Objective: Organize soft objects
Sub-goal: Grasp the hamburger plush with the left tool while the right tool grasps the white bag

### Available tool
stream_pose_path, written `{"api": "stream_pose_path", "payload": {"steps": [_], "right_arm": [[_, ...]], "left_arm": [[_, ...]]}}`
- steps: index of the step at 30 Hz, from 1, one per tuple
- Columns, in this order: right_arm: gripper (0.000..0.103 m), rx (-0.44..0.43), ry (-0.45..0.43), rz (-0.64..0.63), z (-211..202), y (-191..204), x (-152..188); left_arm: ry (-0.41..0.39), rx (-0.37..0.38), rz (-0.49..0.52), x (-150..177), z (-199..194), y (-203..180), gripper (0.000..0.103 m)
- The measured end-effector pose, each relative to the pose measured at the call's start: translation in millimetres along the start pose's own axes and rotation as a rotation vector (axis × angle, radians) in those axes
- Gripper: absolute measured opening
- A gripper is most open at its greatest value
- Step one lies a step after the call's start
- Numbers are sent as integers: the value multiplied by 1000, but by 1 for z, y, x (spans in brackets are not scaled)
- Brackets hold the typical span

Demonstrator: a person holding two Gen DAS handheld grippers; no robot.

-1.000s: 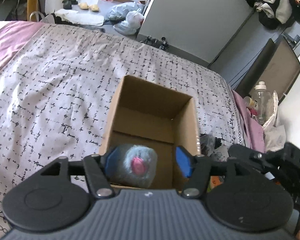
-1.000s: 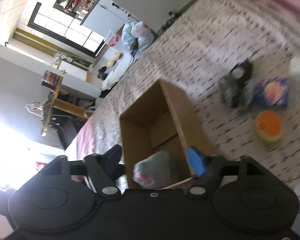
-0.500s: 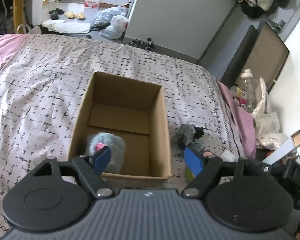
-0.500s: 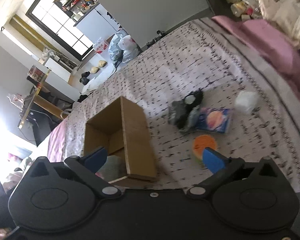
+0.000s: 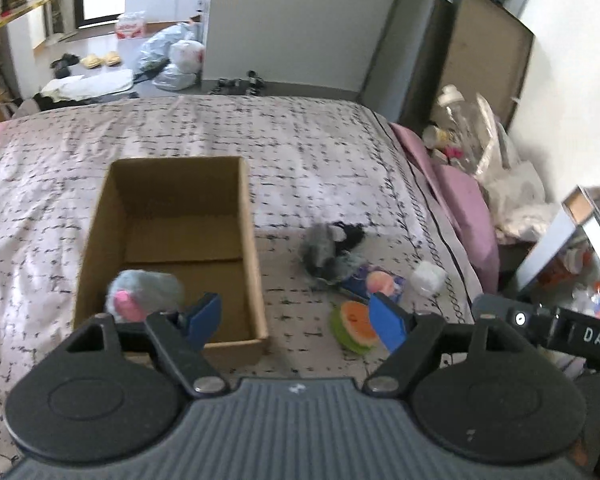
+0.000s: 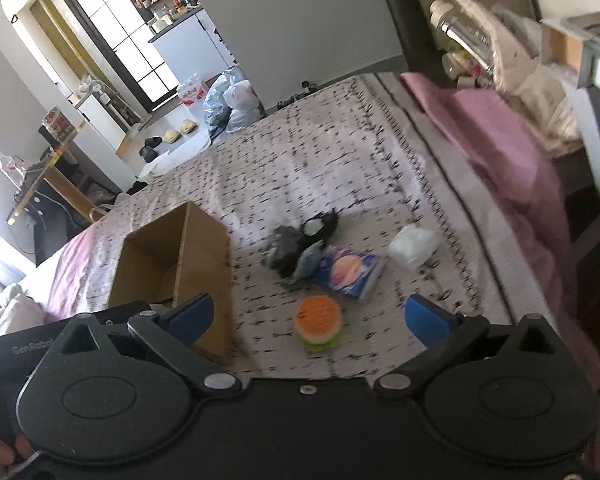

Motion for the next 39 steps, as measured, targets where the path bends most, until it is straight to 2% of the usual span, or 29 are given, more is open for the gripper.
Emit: {"api": "stream_pose_path", "payload": {"steps": [9,11,20,25,34,39], "right_arm": [[103,62,-7,6,8,-37,3],[102,73,-9,9,10,-43,3],[87,58,24,39,30,-69,3],[77,47,41,43,43,-78,2],[72,33,76,35,73,-89,-6],[70,39,100,29,91,-93,-8]], "left_arm": [[67,28,77,7,29,-38,80],[70,32,84,9,36,-44,84],[106,19,122,18,70,-67,85],[102,-24,163,23,93,-75,85],[176,-7,183,31,135,-85,84],[213,-32,216,38,159,-89,82]]}}
Point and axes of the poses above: each gripper's, at about its wrist camera, not at the fingertips, and z roughly the way its jaws point, y to its left, x to its underside, the point moved 2 cm from there along z, roughly the way its jaws point, and after that the axes turned 9 degrees about -z, right-handed, at the moved point
